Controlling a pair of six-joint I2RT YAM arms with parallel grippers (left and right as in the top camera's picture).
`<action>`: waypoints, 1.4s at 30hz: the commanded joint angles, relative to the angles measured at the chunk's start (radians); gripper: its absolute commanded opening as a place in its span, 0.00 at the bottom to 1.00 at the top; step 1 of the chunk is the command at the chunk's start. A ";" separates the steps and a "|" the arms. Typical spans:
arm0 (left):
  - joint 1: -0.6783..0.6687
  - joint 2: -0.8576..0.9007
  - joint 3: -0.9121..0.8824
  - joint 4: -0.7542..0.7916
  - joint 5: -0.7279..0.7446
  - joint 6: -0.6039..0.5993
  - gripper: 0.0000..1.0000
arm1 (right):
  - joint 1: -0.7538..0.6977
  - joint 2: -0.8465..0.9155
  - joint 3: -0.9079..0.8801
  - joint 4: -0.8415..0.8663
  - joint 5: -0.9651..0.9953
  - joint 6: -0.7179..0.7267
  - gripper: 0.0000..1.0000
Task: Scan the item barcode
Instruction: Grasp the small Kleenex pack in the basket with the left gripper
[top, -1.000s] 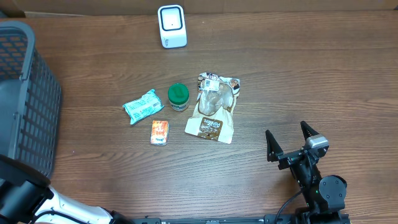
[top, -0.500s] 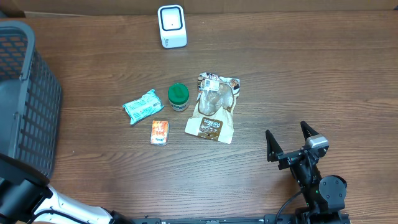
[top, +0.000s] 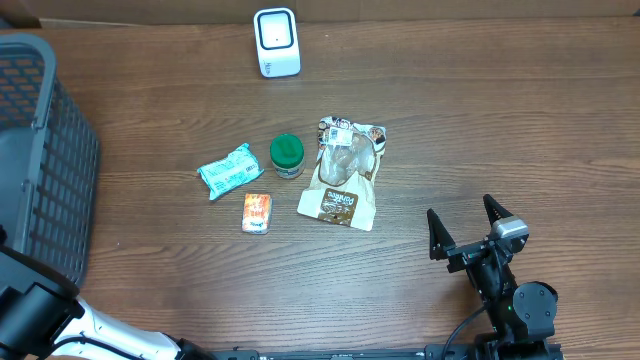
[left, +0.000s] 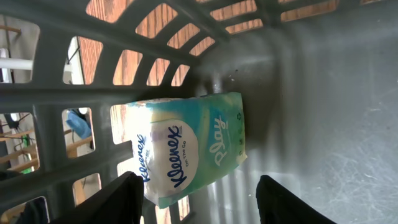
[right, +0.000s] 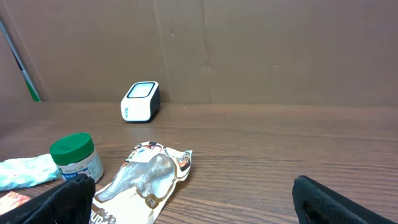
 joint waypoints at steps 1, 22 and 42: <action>0.006 0.014 -0.005 0.005 -0.052 -0.014 0.60 | -0.005 -0.010 -0.011 0.004 -0.005 0.008 1.00; 0.013 0.014 -0.076 0.111 -0.048 -0.014 0.06 | -0.005 -0.010 -0.011 0.004 -0.005 0.008 1.00; 0.010 0.016 -0.076 0.252 0.250 0.232 0.30 | -0.005 -0.010 -0.011 0.004 -0.005 0.008 1.00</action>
